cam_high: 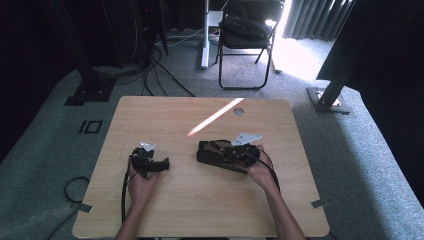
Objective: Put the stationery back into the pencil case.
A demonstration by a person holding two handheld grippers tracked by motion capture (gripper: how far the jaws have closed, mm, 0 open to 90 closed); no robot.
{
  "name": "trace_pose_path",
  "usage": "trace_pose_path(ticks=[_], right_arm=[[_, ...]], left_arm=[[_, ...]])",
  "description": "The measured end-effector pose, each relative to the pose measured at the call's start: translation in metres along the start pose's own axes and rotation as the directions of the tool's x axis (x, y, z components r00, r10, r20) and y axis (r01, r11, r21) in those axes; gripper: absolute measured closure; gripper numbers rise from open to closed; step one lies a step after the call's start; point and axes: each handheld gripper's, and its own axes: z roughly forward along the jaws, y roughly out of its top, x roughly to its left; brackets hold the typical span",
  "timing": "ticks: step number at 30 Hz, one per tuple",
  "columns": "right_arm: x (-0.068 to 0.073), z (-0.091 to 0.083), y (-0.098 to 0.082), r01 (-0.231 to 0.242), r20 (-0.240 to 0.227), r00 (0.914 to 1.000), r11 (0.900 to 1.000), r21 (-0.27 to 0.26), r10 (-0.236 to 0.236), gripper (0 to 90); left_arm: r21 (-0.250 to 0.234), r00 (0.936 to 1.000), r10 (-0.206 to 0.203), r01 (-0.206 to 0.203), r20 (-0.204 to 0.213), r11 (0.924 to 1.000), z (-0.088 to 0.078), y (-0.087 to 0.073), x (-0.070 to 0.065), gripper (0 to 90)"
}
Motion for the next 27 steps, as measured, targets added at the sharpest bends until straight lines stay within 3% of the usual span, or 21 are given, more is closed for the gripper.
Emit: trace_pose_path(ticks=[10, 20, 27], right_arm=[[0.0, -0.01, 0.0, -0.024, 0.021, 0.9995, 0.999, -0.041, 0.025, 63.2], [0.013, -0.033, -0.016, -0.015, 0.053, 0.9984, 0.994, -0.104, 0.021, 52.5], [-0.003, -0.053, -0.033, -0.063, 0.115, 0.9902, 0.989, -0.133, 0.079, 50.3]], left_arm=[[0.0, 1.0, 0.0, 0.0, 0.0, 1.0, 0.0, 0.0, 0.0, 1.2], [0.0, 1.0, 0.0, 0.0, 0.0, 1.0, 0.0, 0.0, 0.0, 1.3], [0.0, 1.0, 0.0, 0.0, 0.0, 1.0, 0.0, 0.0, 0.0, 1.2]])
